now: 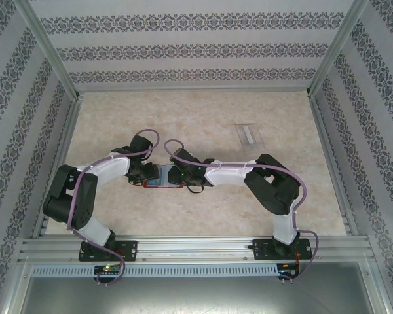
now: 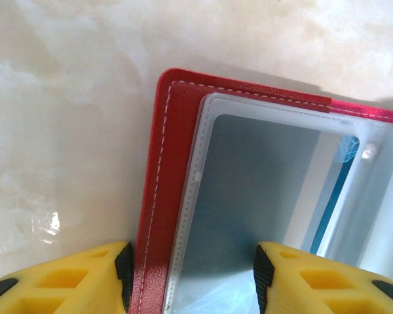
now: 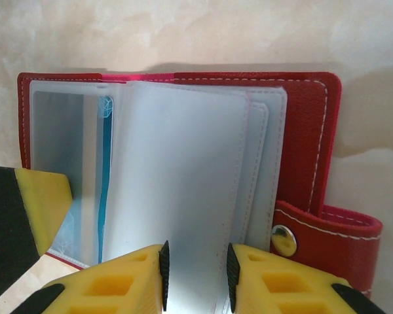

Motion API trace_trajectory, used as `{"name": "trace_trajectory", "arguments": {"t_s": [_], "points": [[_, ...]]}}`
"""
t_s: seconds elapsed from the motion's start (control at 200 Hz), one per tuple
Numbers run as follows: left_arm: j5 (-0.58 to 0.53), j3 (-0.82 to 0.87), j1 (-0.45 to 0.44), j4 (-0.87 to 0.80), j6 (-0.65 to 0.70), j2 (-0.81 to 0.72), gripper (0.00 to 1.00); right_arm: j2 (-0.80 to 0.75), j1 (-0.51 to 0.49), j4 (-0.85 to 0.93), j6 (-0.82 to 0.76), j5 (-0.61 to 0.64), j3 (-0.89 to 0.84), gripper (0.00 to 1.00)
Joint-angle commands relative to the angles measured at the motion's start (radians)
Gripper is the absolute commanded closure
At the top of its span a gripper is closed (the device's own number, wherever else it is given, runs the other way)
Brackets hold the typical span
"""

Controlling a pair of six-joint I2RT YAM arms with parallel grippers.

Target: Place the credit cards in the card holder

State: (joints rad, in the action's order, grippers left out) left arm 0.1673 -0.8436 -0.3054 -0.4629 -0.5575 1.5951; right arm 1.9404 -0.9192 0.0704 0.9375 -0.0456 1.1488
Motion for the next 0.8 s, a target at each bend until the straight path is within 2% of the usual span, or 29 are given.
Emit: {"name": "trace_trajectory", "arguments": {"t_s": [0.0,0.405,0.615,0.794], "points": [[0.159,0.038,-0.016,0.121,0.002,0.057,0.47,0.002,-0.008,-0.001,0.003,-0.005,0.016,0.71],[0.163,0.040,-0.016,0.125,0.002,0.053,0.48,-0.012,-0.009,0.004,-0.013,-0.004,0.032,0.80],[0.164,0.045,-0.016,0.124,0.004,0.048,0.48,-0.027,-0.009,-0.025,-0.013,-0.010,0.022,0.80],[0.162,0.044,-0.017,0.125,0.004,0.040,0.49,-0.023,-0.007,-0.091,-0.009,-0.045,0.014,0.75]]}}
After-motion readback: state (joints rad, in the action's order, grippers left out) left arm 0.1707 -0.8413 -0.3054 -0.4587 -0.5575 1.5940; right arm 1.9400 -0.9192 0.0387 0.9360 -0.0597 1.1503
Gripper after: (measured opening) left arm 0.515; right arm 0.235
